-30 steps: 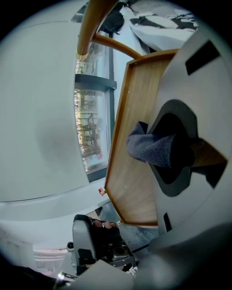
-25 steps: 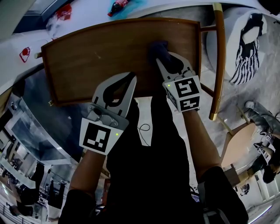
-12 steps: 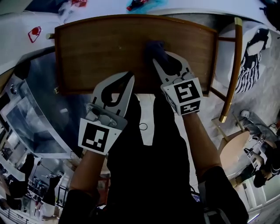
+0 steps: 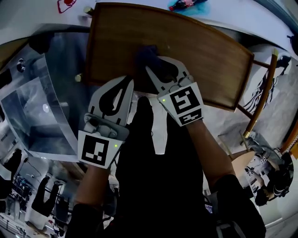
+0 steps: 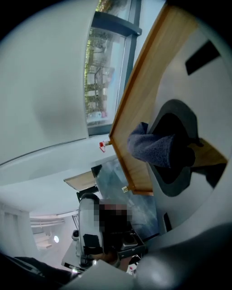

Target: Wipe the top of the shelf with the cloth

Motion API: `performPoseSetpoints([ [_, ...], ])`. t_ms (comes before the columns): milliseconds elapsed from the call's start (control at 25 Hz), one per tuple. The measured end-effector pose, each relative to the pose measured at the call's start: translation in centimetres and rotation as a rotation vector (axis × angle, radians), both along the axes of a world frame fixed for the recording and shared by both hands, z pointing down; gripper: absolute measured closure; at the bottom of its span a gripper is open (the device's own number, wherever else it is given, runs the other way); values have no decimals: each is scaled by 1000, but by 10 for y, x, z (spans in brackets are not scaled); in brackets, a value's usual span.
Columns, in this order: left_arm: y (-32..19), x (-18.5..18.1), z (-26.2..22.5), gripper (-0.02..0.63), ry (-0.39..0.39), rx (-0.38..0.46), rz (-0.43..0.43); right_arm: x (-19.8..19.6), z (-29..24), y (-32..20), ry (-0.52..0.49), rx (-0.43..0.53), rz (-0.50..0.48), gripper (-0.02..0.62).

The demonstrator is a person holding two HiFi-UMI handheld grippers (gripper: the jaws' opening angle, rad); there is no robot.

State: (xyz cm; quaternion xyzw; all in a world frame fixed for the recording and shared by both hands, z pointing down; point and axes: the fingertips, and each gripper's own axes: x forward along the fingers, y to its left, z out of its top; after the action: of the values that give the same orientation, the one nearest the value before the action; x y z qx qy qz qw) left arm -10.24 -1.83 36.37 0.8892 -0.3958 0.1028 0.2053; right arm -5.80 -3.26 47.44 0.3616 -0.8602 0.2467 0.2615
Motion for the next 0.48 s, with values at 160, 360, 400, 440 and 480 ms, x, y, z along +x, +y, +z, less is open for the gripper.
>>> performPoseSetpoints([
  [160,-3,-41,-1,588,16,2,-79,-51,3,0,-7,-10,-85,488],
  [360,-7,-81,0,588,26,13,-122,-102,6,-1,-17,-9,-136,488],
  [400,-7,-87,0,588,29,13,-131,-110,6,-1,-17,-10,-148,488],
  [440,-7,-92,0,588,31,13,-138,-117,7,0,-17,-11,-159,488],
  [480,-7,-96,-1,588,34,14,-144,-123,8,0,-16,-12,-168,488],
])
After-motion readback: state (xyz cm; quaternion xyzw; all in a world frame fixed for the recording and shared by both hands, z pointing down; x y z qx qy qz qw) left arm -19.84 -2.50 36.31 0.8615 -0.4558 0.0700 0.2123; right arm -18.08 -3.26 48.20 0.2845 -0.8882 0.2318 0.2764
